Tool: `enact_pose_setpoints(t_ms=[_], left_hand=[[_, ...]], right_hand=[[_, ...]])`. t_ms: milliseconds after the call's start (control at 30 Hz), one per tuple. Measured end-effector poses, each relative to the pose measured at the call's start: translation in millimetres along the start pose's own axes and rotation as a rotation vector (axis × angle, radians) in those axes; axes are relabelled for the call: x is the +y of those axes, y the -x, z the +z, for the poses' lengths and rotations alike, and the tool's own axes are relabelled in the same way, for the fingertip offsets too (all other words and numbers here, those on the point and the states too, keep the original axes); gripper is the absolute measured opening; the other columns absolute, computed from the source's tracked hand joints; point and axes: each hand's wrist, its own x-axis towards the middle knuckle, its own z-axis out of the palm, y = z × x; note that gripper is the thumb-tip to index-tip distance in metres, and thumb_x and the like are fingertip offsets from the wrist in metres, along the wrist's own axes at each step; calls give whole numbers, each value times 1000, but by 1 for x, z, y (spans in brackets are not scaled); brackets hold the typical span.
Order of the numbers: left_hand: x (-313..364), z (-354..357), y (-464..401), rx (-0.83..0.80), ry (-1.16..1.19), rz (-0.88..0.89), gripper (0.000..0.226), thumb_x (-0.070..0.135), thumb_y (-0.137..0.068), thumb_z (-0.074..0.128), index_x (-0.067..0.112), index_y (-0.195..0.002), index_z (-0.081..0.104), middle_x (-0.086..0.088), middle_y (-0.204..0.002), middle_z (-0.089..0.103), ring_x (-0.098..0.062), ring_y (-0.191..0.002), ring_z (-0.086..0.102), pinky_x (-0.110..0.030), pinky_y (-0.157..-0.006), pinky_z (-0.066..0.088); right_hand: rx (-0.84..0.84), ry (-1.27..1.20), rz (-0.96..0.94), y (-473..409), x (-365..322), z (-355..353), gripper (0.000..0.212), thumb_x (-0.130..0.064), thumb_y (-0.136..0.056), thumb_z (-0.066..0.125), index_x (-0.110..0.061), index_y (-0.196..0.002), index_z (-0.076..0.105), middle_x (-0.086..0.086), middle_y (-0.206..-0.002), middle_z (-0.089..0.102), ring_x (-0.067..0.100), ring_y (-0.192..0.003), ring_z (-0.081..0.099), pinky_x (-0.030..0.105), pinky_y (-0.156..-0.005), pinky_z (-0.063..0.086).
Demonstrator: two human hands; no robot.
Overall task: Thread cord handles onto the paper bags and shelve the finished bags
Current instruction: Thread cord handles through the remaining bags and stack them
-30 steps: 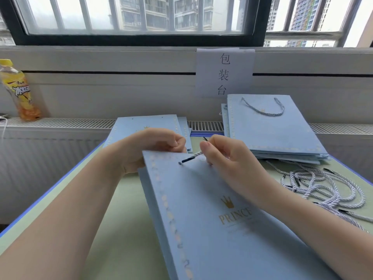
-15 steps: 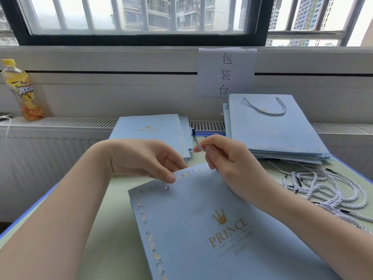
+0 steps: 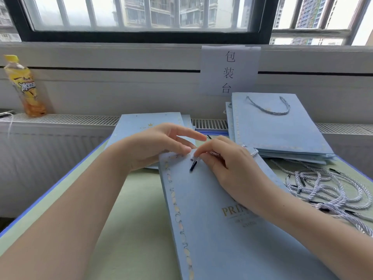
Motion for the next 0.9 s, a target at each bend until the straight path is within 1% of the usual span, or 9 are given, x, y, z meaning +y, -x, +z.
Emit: enact_pose_setpoints(t_ms=[100,200,267,367,467,533,633,800,900], left_hand=[[3,-5,4,-52,146,-3,52,-4,-77,55,12,-127,58,-21,-117,65,-34,-99,64,-35,-85,55],[5,-4,5,-65,137,17,54,-5,-77,56,14,-127,56,-21,-117,65,-36,-98,63,-36,-82,56],[6,-3,5,-42,107,31,53,-4,-76,58,15,-125,57,-19,-115,66,-33,-95,65,-36,-80,57],[8,1,4,9,51,50,50,-4,-75,59,14,-121,60,-16,-112,68,-31,-92,66,-35,-80,56],[8,2,2,53,-10,57,49,-2,-75,59,14,-121,61,-15,-109,70,-29,-92,66,-32,-82,55],[7,2,1,61,-3,45,48,-1,-75,57,14,-121,61,-16,-108,70,-30,-95,66,-32,-83,54],[7,1,2,64,53,36,47,2,-75,53,13,-120,62,-18,-108,69,-31,-91,65,-34,-81,55],[7,4,1,106,89,52,44,4,-74,47,13,-112,66,-16,-104,71,-28,-87,65,-30,-76,55],[6,3,0,112,101,42,49,3,-71,45,9,-115,65,-17,-105,70,-32,-90,64,-33,-78,54]], right_hand=[[33,-27,87,-2,-2,-8,6,-16,-93,57,-18,-89,61,-11,-83,57,-6,-80,49,5,-72,36],[90,-58,135,-4,-3,-13,11,-15,-97,49,-16,-87,54,-14,-71,53,-5,-69,47,8,-62,36],[135,-75,100,-5,-4,-14,11,-9,-97,48,-14,-89,54,-15,-70,54,-6,-67,50,7,-62,36],[157,-56,8,-6,-6,-12,13,-6,-93,53,-12,-95,64,-16,-77,55,-7,-73,52,5,-68,36],[159,-6,-68,-6,-4,-7,15,-12,-89,55,-12,-95,68,-6,-83,57,4,-75,50,9,-70,38],[170,50,-100,-7,-3,-5,15,-12,-88,55,-10,-94,68,-1,-84,58,5,-72,46,9,-68,37],[181,137,-137,-7,-5,-4,15,-10,-89,53,-6,-93,67,3,-84,57,10,-68,45,18,-64,38],[148,184,-174,-9,-7,-8,15,-10,-90,50,-5,-91,64,7,-84,57,24,-66,53,34,-60,44],[149,275,-247,-8,-7,-8,11,-4,-88,52,-2,-88,62,10,-82,56,30,-60,52,42,-49,48]])
